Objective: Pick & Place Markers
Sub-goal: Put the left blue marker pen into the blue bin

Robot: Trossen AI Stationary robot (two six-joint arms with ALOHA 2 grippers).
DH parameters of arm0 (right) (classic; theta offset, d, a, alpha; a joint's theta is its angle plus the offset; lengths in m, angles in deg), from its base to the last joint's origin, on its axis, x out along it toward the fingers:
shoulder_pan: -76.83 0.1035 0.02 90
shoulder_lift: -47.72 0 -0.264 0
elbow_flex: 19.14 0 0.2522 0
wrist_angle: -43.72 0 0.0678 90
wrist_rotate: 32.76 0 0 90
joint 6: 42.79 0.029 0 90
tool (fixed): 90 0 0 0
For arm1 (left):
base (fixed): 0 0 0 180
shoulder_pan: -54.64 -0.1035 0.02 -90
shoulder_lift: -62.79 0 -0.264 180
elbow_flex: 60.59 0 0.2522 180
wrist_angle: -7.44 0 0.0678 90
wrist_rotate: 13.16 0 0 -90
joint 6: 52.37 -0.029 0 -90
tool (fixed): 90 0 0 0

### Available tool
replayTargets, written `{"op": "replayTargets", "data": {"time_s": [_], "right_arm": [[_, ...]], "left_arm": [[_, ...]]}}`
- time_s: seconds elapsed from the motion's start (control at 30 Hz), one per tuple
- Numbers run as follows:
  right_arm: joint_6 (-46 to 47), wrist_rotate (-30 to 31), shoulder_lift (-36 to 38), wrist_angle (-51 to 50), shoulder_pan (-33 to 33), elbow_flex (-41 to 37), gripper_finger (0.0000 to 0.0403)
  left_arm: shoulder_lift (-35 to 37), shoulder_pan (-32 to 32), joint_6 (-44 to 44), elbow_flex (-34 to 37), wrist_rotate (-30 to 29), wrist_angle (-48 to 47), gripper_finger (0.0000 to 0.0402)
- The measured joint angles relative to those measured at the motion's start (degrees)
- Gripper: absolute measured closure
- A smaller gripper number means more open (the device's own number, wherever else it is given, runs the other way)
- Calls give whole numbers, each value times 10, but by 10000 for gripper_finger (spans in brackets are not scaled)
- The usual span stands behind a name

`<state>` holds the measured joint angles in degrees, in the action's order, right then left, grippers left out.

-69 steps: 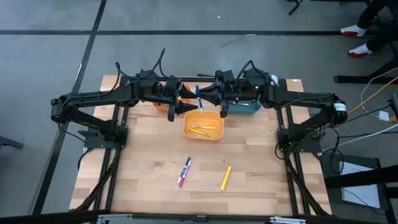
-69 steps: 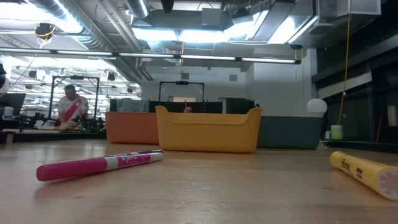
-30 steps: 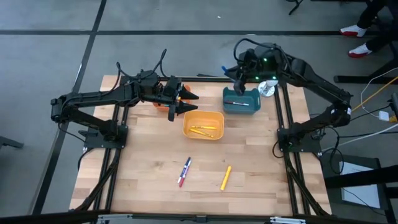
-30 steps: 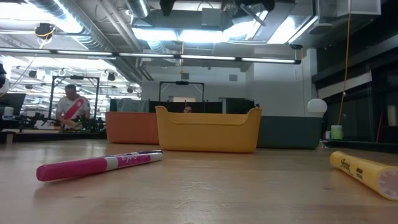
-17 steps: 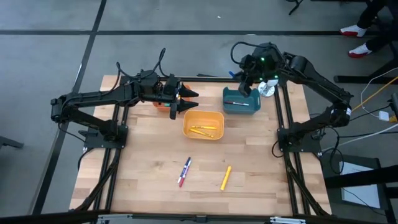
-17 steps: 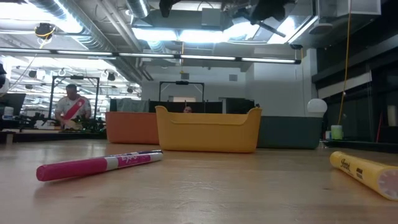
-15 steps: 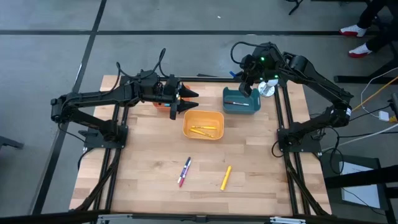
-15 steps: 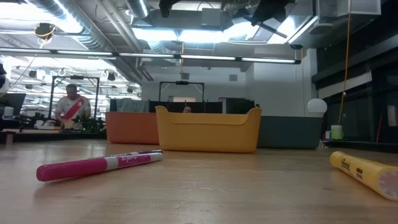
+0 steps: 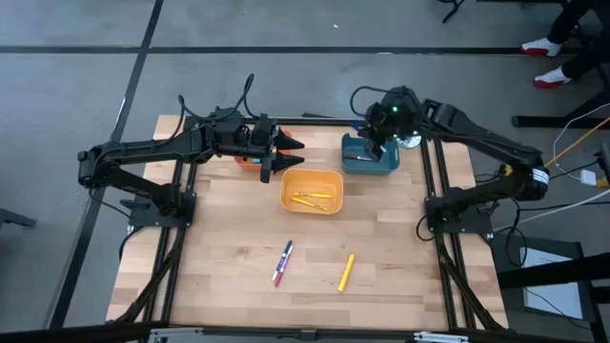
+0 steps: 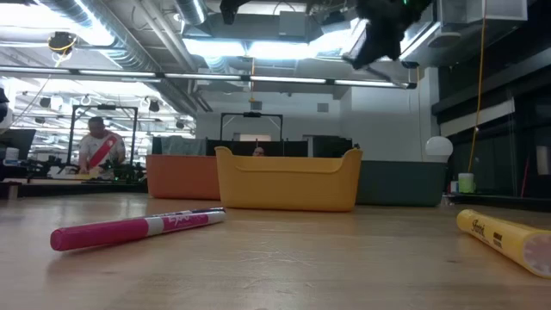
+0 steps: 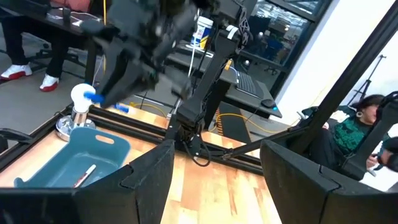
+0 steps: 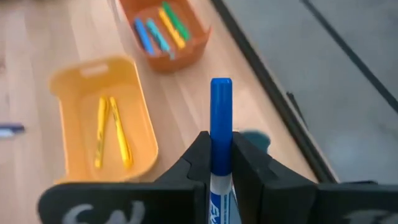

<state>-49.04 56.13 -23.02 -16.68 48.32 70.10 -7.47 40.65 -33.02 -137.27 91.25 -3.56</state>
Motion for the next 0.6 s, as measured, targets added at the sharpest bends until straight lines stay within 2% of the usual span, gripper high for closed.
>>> {"op": "replayTargets", "data": {"time_s": [0.17, 0.37, 0.6], "right_arm": [[-37, 0, 0, 20, -5, -66, 361], [-79, -2, 0, 62, -45, -117, 361], [-127, -49, 0, 96, -104, -157, 361]], "left_arm": [[0, 0, 0, 0, 0, 0, 169], [0, 0, 5, 0, 0, 0, 169], [0, 0, 5, 0, 0, 0, 169]]}}
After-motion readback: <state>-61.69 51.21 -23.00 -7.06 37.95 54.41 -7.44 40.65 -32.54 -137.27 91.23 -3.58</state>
